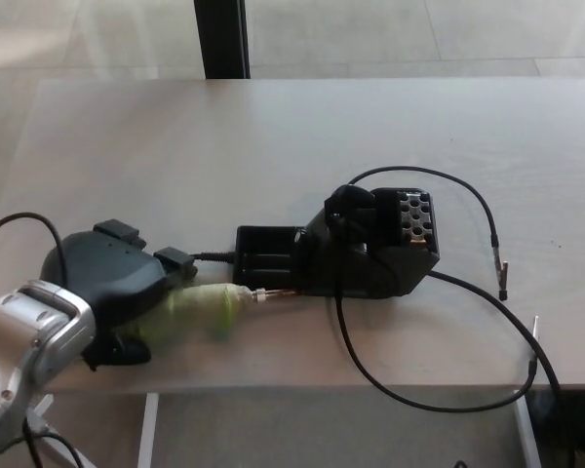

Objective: Use the left hand of the robot to grab the soldering gun kept on the middle of the table and pull it out of its base and keep it on the left side of the base

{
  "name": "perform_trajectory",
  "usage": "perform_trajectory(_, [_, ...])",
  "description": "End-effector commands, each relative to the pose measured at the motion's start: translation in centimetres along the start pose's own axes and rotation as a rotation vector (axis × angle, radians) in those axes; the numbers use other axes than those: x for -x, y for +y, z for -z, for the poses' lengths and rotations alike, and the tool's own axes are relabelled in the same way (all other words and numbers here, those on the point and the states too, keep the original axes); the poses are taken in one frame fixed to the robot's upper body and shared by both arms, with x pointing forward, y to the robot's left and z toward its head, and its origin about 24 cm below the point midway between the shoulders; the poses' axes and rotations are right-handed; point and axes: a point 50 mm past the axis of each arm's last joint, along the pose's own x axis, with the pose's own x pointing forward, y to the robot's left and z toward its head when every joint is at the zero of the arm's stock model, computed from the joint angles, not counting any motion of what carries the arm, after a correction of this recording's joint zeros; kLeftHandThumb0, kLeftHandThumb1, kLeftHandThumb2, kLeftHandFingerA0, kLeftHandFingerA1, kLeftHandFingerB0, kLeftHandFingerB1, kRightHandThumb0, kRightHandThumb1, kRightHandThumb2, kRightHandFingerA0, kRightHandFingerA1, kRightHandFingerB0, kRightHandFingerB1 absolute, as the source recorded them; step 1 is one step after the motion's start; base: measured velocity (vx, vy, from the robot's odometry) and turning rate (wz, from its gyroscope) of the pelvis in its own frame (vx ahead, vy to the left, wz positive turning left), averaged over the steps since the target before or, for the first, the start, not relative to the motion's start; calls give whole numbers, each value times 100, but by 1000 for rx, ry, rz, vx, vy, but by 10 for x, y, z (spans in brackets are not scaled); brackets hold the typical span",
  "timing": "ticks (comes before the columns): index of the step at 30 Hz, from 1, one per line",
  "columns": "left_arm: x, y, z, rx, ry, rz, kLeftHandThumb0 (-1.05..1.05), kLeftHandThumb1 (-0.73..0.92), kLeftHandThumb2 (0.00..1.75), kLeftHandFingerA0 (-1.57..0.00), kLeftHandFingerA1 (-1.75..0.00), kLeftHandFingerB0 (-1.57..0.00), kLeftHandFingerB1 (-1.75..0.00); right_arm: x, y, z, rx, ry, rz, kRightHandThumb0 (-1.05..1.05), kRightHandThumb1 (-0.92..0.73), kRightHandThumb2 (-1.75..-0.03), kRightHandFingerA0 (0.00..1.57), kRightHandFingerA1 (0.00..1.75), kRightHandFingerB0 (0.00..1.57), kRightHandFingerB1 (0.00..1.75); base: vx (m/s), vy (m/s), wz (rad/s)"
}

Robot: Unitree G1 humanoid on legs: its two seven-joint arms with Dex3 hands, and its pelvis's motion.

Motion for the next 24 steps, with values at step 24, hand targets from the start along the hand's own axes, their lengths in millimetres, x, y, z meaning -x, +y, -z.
perform_trajectory(24, [207, 69, 176, 1332, -204, -397, -83, 61, 101, -15, -53, 0, -34, 2, -12, -3, -10, -12, 26, -62, -49, -83, 50, 67, 24, 47, 0, 0, 0])
